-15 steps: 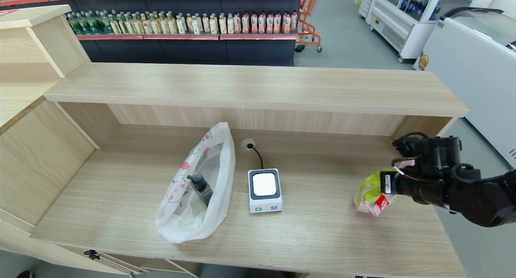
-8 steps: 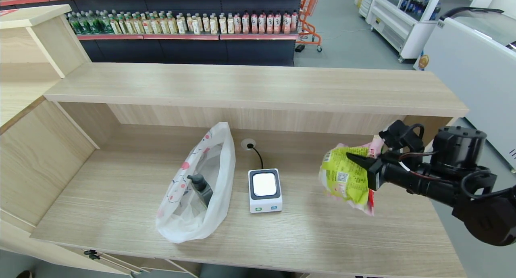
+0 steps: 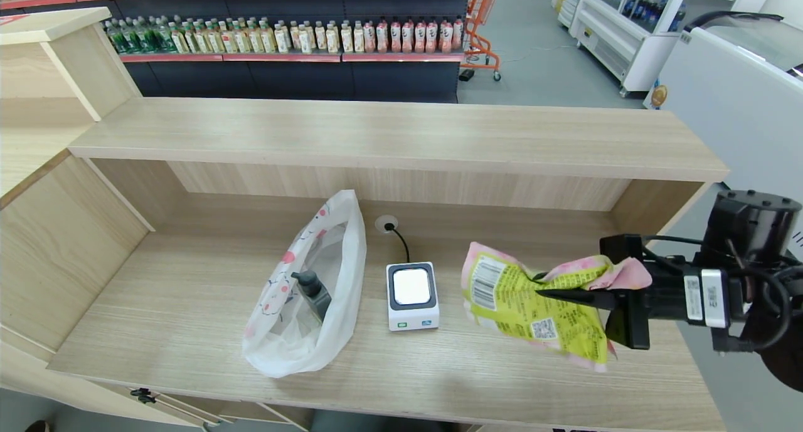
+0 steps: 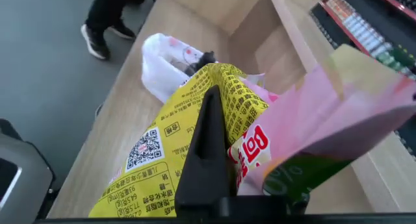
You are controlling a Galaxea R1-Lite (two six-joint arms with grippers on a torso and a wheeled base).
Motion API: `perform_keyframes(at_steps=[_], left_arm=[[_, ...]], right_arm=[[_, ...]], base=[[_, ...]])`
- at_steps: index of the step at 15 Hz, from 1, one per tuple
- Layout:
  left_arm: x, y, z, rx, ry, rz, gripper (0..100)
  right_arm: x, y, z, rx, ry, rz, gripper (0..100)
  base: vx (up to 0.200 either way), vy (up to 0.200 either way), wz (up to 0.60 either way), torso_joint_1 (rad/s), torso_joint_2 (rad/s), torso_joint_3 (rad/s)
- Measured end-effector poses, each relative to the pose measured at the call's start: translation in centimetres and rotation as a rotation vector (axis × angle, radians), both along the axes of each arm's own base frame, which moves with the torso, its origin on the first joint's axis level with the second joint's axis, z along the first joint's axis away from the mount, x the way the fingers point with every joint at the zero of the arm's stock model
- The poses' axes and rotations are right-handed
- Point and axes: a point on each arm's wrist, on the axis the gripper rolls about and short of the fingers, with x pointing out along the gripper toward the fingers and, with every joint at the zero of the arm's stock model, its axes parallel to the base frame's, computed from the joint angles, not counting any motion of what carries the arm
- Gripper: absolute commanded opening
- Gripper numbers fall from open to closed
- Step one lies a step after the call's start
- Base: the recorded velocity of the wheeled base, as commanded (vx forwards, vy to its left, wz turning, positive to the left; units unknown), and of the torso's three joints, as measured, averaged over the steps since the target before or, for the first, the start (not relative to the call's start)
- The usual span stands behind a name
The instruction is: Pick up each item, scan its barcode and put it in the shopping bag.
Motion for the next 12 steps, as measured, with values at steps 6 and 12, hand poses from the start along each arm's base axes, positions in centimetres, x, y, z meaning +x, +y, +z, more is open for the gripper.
perform_keyframes(at_steps=[6, 12], left_arm=[[0.0, 0.0, 0.0, 0.0, 0.0, 0.0, 100], [0.0, 0.0, 0.0, 0.0, 0.0, 0.0, 100]], right_arm=[[-2.4, 1.5, -2.5, -0.09, -0.128, 0.205, 0], [-2.4, 2.7, -2.5, -0.088, -0.213, 0.267, 0]], base=[[0.0, 0.0, 0.0, 0.0, 0.0, 0.0], [0.0, 0.0, 0.0, 0.0, 0.0, 0.0]])
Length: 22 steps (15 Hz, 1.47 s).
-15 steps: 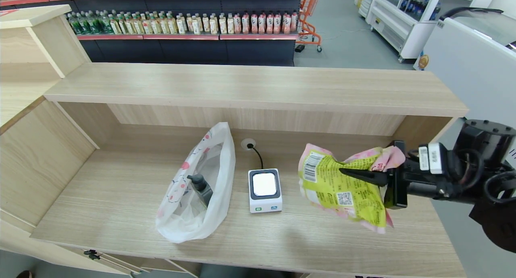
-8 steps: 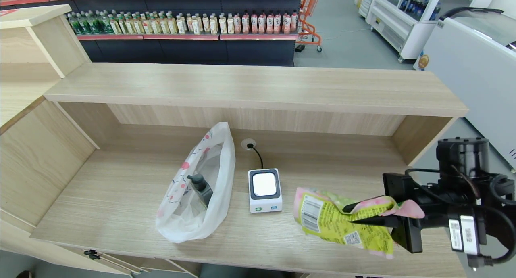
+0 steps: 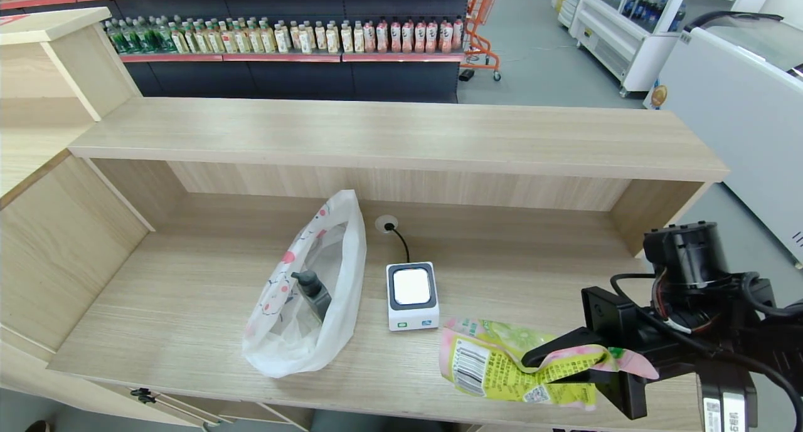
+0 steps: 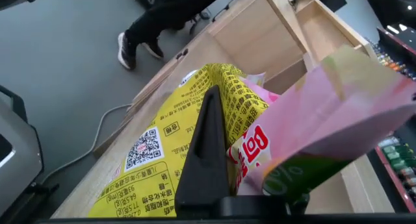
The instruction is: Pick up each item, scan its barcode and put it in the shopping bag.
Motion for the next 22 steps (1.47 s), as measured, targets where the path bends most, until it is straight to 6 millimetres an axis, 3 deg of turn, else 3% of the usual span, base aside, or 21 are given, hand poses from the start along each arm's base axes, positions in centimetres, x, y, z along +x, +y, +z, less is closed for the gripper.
perform_keyframes(at_steps=[11, 22], left_arm=[[0.0, 0.0, 0.0, 0.0, 0.0, 0.0, 100], [0.0, 0.0, 0.0, 0.0, 0.0, 0.0, 100]], right_arm=[[0.1, 0.0, -0.9, 0.013, -0.074, 0.033, 0], [-0.7, 1.9, -1.1, 0.008, -0.057, 0.115, 0]], base=[[0.0, 0.0, 0.0, 0.0, 0.0, 0.0], [0.0, 0.0, 0.0, 0.0, 0.0, 0.0]])
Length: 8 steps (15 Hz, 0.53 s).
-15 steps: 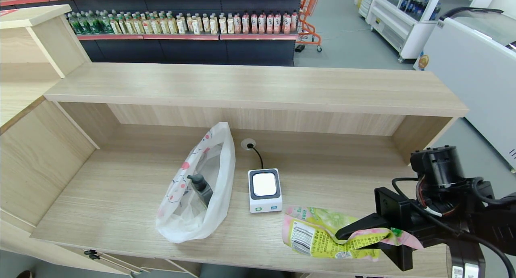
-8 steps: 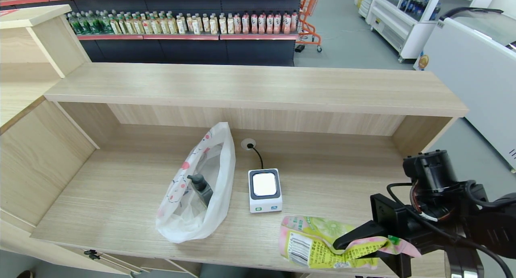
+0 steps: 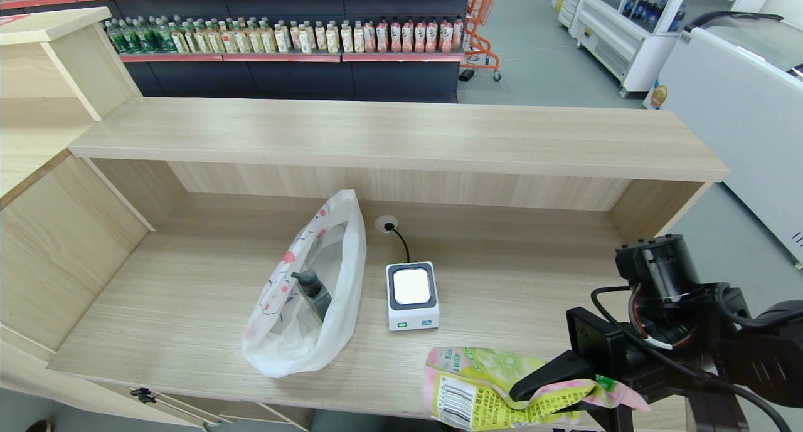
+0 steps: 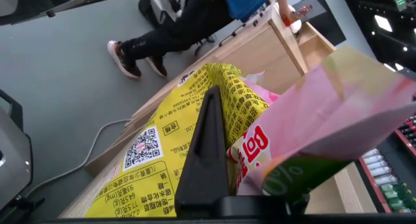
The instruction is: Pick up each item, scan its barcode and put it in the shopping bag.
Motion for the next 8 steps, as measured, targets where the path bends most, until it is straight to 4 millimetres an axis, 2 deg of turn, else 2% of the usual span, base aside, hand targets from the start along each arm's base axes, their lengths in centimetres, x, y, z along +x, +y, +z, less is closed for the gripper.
perform_keyframes(at_steps=[8], left_arm=[[0.0, 0.0, 0.0, 0.0, 0.0, 0.0, 100]], right_arm=[[-0.21, 0.3, 0.04, 0.0, 0.0, 0.014, 0]], base=[[0.0, 0.0, 0.0, 0.0, 0.0, 0.0]])
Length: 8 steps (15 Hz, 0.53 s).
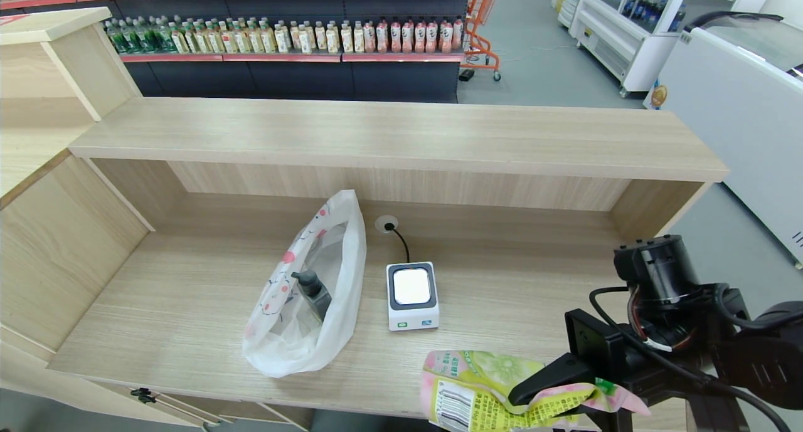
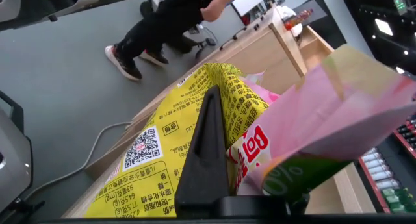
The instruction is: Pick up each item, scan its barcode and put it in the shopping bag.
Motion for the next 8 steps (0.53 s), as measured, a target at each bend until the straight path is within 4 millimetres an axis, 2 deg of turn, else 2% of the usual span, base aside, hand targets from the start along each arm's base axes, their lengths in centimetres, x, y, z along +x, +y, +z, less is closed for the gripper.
perform_keyframes(at_steps=[8], left_arm=[[0.0, 0.0, 0.0, 0.0, 0.0, 0.0, 100]], right_arm=[[-0.28, 0.37, -0.08, -0.003, 0.008, 0.018, 0]], base=[[0.0, 0.0, 0.0, 0.0, 0.0, 0.0]])
